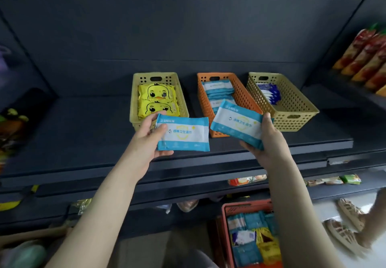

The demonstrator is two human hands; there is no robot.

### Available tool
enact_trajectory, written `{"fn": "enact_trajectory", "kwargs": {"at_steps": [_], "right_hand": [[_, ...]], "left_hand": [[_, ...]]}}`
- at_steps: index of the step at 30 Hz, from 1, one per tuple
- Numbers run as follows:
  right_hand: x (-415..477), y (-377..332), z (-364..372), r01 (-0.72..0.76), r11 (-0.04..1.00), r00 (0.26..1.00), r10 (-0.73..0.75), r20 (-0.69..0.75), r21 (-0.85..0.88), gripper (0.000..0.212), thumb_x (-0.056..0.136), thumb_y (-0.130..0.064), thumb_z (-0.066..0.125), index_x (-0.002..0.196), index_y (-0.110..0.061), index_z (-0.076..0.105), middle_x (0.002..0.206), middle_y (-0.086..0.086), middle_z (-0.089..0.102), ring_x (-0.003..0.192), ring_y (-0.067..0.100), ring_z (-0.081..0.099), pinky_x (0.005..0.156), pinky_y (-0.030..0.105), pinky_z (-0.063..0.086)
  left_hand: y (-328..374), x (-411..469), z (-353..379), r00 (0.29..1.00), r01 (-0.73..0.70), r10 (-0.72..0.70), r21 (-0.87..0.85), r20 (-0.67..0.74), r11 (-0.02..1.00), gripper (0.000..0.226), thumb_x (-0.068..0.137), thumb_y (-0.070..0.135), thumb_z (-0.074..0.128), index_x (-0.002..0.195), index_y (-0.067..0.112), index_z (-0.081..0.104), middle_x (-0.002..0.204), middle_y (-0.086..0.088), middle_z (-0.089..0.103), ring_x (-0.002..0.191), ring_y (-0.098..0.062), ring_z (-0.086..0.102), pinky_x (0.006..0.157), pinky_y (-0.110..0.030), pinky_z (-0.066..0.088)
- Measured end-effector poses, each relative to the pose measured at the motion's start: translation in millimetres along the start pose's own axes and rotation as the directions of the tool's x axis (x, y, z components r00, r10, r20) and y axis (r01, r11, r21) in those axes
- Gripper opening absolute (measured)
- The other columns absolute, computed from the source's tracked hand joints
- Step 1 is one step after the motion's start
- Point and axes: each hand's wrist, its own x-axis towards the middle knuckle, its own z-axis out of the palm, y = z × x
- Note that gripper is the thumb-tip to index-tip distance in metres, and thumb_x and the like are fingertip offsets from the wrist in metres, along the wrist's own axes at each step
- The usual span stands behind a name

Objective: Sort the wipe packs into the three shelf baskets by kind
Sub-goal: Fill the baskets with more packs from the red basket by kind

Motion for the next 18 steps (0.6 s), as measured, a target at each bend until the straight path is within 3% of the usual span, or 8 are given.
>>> {"fn": "enact_trajectory", "kwargs": {"at_steps": [8,14,18], "right_hand": [[98,-36,7,-0.031,0.999,0.996,0.034,0.085,-0.039,0.037,0.094,-0.046,0.052,0.108,-0.014,0.061,0.106,0.009,0.071,0.094,0.022,0.071,0.062,0.035,0.059],[191,-51,24,-0.029,0.967,0.987,0.068,0.144,-0.254,0.024,0.095,-0.028,0.059,0.110,-0.010,0.060,0.108,0.007,0.067,0.099,0.021,0.067,0.064,0.033,0.061],[237,-40,48,-0.042,0.893,0.970,0.144,0.196,-0.448,0.020,0.095,-0.014,0.058,0.114,-0.007,0.059,0.116,0.012,0.065,0.095,0.023,0.067,0.062,0.030,0.061]], "left_hand": [[19,96,33,0.999,-0.018,0.020,0.039,-0.044,0.999,0.027,0.101,0.025,0.046,0.119,0.042,0.058,0.116,0.006,0.066,0.098,-0.016,0.070,0.065,-0.037,0.057],[24,165,57,0.983,-0.023,0.030,0.044,-0.179,0.999,0.026,0.101,0.027,0.045,0.121,0.040,0.055,0.118,0.004,0.063,0.100,-0.019,0.068,0.066,-0.038,0.058],[23,188,63,0.971,-0.016,0.031,0.062,-0.237,0.998,0.025,0.101,0.027,0.044,0.120,0.038,0.056,0.117,0.004,0.063,0.099,-0.019,0.068,0.066,-0.037,0.059]]}}
